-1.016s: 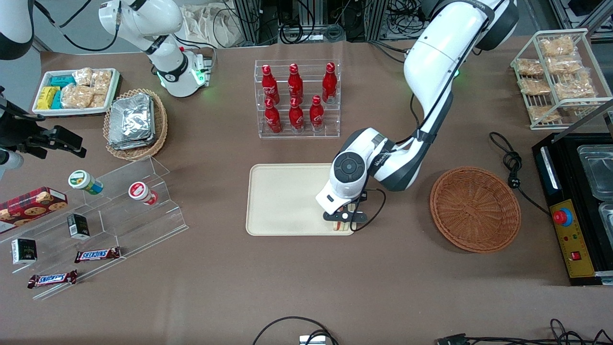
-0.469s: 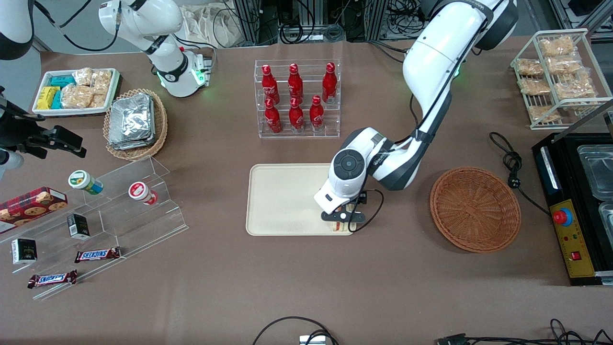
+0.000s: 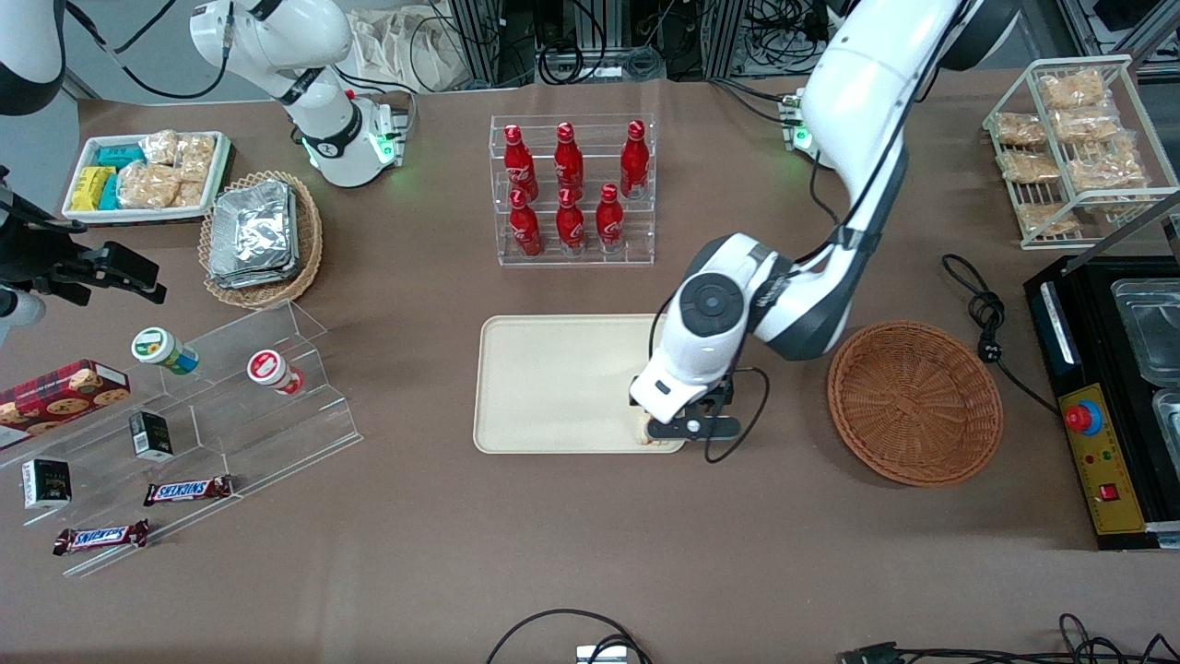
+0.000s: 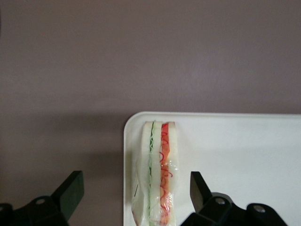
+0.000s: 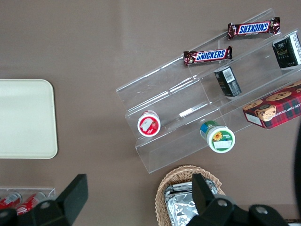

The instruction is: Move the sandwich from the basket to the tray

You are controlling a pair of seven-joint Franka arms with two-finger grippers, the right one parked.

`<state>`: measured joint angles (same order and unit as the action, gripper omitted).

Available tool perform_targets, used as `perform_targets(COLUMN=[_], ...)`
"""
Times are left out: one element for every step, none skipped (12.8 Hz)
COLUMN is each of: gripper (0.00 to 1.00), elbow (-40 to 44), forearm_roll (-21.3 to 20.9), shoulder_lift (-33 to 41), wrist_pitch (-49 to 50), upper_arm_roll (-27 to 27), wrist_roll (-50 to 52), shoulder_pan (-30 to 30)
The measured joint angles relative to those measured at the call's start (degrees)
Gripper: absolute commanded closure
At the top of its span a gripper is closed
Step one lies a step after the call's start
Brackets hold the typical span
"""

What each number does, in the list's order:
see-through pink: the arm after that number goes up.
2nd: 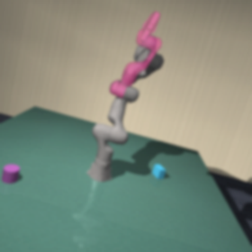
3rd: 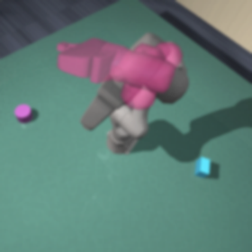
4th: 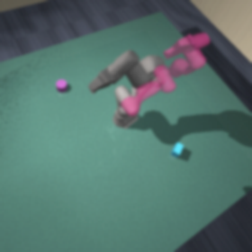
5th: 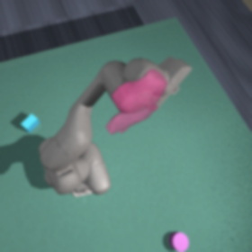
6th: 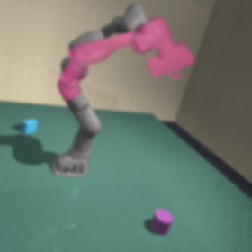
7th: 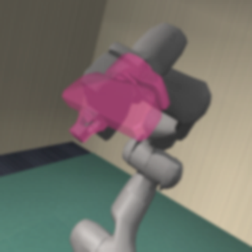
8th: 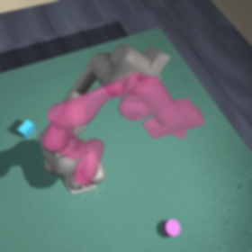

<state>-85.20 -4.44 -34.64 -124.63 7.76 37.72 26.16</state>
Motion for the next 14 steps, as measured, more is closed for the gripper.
perform_targets(gripper=[0.00, 0.00, 0.00, 0.00, 0.00, 0.00, 0.00, 0.00, 0.00, 0.00, 0.00, 0.00, 0.00, 0.00], elbow=[0.0, 0.0, 0.0, 0.0, 0.1, 0.1, 0.1, 0.1, 0.1, 0.1, 0.0, -0.1, -0.2, -0.5], forearm_roll=[2.1, 3.2, 3.6, 3.7, 3.8, 3.8, 3.8, 3.8, 3.8, 3.9, 4.0, 4.3, 4.5, 4.6], shoulder_lift=[1.8, 3.5, 5.3, 7.0, 8.9, 10.7, 12.6, 14.5, 16.4, 18.2, 20.0, 21.8, 23.3, 24.8], wrist_pitch=[0.7, 1.5, 2.9, 4.3, 5.8, 7.5, 9.9, 12.7, 15.8, 18.9, 22.0, 24.9, 27.4, 29.9], upper_arm_roll=[-1.1, -2.3, -3.9, -5.8, -7.3, -8.0, -8.4, -8.6, -8.8, -9.0, -9.1, -9.1, -9.1, -9.1], wrist_roll=[-0.1, -0.1, 0.0, 0.0, 0.0, -0.7, -3.2, -6.8, -10.3, -13.1, -15.7, -18.1, -20.4, -22.2], shoulder_pan=[0.0, 0.0, 0.0, -0.2, -1.2, -2.8, -4.7, -6.7, -8.8, -10.9, -13.3, -15.6, -17.3, -18.5])
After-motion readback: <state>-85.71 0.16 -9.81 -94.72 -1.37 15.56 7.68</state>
